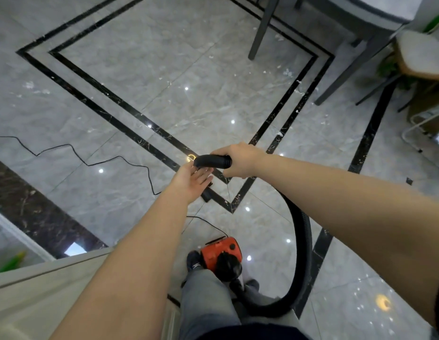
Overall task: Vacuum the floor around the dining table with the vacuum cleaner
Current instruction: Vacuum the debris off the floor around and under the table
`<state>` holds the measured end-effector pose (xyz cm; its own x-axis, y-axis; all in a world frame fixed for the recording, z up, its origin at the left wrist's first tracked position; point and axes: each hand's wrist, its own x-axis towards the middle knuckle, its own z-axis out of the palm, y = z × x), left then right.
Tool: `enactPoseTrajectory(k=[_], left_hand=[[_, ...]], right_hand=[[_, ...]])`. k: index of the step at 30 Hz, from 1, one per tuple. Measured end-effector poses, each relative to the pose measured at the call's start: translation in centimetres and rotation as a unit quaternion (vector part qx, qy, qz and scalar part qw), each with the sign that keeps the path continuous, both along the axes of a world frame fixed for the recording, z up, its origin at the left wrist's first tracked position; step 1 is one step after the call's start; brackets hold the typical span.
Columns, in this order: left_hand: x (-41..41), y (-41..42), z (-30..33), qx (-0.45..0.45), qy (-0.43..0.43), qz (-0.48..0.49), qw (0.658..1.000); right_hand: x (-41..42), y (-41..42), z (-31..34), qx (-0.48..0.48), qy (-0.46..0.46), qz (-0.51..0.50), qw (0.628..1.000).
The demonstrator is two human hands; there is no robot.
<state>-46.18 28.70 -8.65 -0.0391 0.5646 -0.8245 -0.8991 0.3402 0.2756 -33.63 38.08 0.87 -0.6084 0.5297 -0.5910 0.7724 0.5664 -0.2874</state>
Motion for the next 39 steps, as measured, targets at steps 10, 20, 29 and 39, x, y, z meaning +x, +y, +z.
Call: enactPoseTrajectory(k=[10,20,29,39], left_hand=[[2.7,0.5,-0.3,0.026,-0.011,0.013,1.000],[-1.0,11.7,-4.7,-0.078,-0.143,-0.002,0.987],[-3.0,14.2,-3.9,-0.077,-0.227,-0.073,0.968],[0.2,16.3,-4.1,-0.087,-0.236,-0.108,0.962]], right_hand=[[3.4,1.4,-0.7,-0.006,0.060,-0.058,0.996],[0.5,5.4,-0.7,-0.028,0.039,-0.197,0.979],[0.0,6.3,-0.8,-0.055,0.024,-0.301,0.952],[0.0,4.3,-1.9,-0.028,0.063,-0.469,0.880]])
